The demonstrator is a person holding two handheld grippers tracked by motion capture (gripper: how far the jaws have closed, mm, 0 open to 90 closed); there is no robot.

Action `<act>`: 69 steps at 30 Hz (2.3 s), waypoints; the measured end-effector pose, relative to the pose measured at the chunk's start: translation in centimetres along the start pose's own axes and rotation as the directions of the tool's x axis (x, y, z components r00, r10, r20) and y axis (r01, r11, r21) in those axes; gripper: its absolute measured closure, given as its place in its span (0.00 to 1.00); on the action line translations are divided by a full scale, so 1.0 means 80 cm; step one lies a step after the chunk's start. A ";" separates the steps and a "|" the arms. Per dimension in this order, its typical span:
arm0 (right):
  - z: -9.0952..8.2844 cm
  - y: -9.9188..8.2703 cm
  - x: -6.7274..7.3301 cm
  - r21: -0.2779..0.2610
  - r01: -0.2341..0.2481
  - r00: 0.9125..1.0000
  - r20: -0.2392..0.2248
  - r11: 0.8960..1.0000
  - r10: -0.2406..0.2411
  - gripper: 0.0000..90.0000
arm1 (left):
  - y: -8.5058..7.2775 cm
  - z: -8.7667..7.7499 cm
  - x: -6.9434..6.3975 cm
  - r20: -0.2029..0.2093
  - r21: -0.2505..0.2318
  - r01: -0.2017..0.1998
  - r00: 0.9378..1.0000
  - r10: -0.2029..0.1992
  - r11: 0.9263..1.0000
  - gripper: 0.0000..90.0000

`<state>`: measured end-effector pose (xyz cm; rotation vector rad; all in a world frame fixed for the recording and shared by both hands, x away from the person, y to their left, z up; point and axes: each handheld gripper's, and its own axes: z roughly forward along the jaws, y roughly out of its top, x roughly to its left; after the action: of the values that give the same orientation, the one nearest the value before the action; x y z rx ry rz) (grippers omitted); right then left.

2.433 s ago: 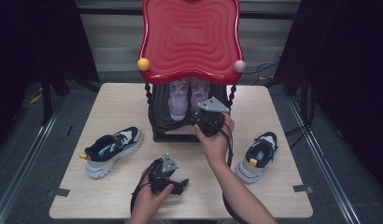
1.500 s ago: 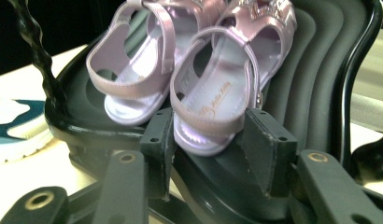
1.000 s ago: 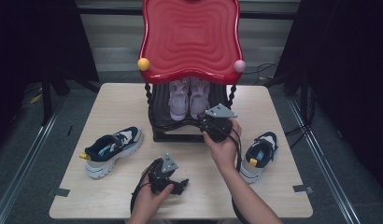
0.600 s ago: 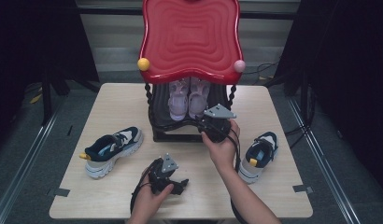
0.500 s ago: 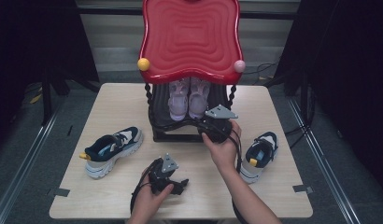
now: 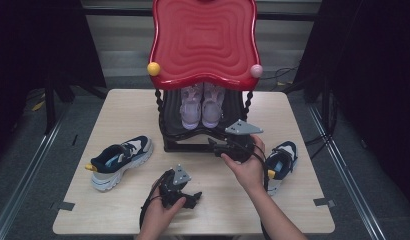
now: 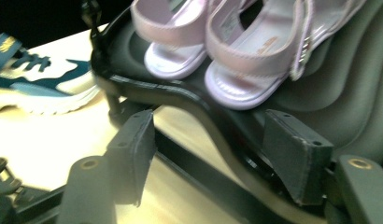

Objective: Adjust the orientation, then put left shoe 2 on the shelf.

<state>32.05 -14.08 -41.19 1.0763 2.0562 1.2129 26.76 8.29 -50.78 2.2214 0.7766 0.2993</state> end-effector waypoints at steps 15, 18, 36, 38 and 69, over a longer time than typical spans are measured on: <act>-0.019 -0.046 0.008 0.054 0.056 0.984 -0.173 0.997 -0.046 0.31 | 0.000 0.000 0.000 0.001 0.000 0.001 1.000 -0.001 1.000 0.16; -0.019 -0.060 0.009 0.074 0.053 0.980 -0.194 0.996 -0.038 0.30 | 0.000 0.000 0.000 0.001 0.000 0.001 1.000 -0.001 1.000 0.16; -0.007 -0.138 0.014 0.189 0.039 0.963 -0.270 0.981 0.014 0.26 | 0.000 -0.001 0.001 0.000 0.006 -0.006 1.000 0.006 1.000 0.17; -0.009 -0.140 0.014 0.198 0.039 0.962 -0.271 0.979 0.017 0.25 | 0.000 0.000 0.000 0.001 0.001 0.001 1.000 -0.001 1.000 0.17; -0.010 -0.144 0.020 0.251 0.117 0.970 -0.238 0.961 -0.056 0.18 | 0.013 -0.038 0.026 0.034 0.139 0.026 0.999 -0.031 0.990 0.17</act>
<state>26.26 -16.39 -51.02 0.9857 2.4713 1.0841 27.57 10.80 -48.03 2.3369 0.8307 0.1956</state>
